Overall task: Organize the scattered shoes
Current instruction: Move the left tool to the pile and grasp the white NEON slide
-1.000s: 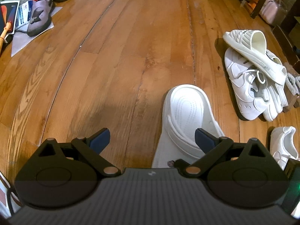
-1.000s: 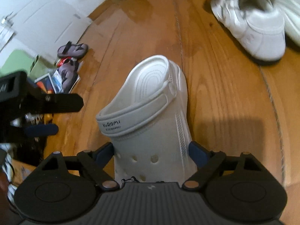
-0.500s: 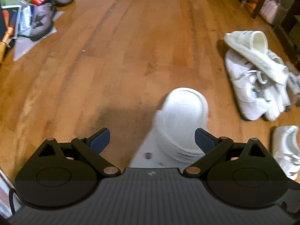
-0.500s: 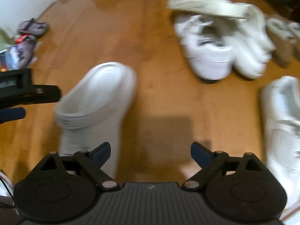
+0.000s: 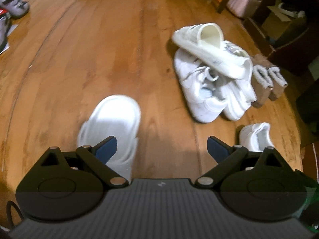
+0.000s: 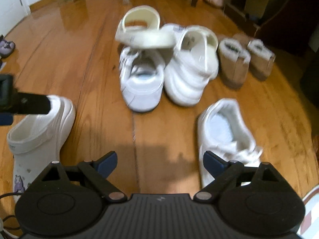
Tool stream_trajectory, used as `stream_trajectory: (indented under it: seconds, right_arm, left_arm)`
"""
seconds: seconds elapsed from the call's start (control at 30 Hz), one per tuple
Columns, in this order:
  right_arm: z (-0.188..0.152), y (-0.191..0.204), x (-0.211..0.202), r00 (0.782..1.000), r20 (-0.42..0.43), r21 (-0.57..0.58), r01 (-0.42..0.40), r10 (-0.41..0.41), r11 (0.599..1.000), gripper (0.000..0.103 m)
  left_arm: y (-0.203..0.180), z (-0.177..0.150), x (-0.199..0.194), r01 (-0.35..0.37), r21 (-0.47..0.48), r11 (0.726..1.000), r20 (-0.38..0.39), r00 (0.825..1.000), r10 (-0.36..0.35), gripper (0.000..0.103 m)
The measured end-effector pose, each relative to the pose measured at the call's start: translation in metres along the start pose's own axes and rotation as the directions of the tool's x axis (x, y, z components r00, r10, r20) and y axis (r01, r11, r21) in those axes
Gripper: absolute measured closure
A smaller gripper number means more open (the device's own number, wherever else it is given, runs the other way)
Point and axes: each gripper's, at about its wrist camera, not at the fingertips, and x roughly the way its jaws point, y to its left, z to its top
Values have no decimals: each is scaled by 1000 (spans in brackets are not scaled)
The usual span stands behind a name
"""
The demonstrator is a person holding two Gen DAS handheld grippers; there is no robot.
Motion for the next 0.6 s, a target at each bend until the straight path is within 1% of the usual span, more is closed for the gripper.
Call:
stream_trajectory:
  seconds: [0.03,0.1,0.17,0.2,0.23,0.27,0.3,0.33,0.37,0.4,0.47,0.5,0.53,0.6]
  right_arm:
    - [4,-7,-1,1000,31,3,5,-5,1000,8]
    - [8,-17,-4,997,70,32,-19,17,999,11]
    - [12,-27,-7,993,107,62,-47,40,997,26]
    - [13,-32,-8,992,112,90,-72,61,993,27]
    - [15,-37,-10,990,113,120,-98,85,988,28]
    - [16,-42,-11,986,120,150,-135,117,979,28]
    - [16,-47,-12,980,129,180,-173,151,968,28]
    - [17,-51,-12,974,137,200,-204,179,958,27]
    - [17,-55,-11,968,145,217,-234,206,948,27]
    - [19,-57,-10,964,146,228,-249,220,941,27]
    - [22,-61,-8,959,148,248,-274,243,929,26]
    - [28,-66,-3,955,152,264,-286,253,921,25]
    - [34,-72,3,952,157,281,-298,263,912,23]
    - [44,-77,11,959,156,290,-275,239,917,22]
  left_arm:
    - [-3,6,3,9,-9,1000,5,1000,-9,5]
    - [-9,31,16,22,-84,996,22,1000,-20,5]
    - [-8,55,29,27,-192,981,47,999,-18,5]
    - [-9,60,33,25,-198,980,50,999,-16,5]
    - [-15,82,47,10,-210,978,62,998,3,5]
    - [-22,93,54,-35,-177,984,60,997,46,5]
    - [-33,102,60,-78,-107,991,78,993,87,5]
    - [-44,112,66,-122,-37,992,98,987,125,7]
    - [-55,120,72,-162,26,986,122,980,157,8]
    - [-62,126,79,-174,55,983,144,976,164,9]
    - [-73,135,94,-202,85,976,126,974,191,9]
    - [-77,139,102,-190,103,976,105,978,179,9]
    - [-79,141,107,-186,112,976,102,979,175,9]
    - [-88,149,123,-217,159,963,111,973,201,9]
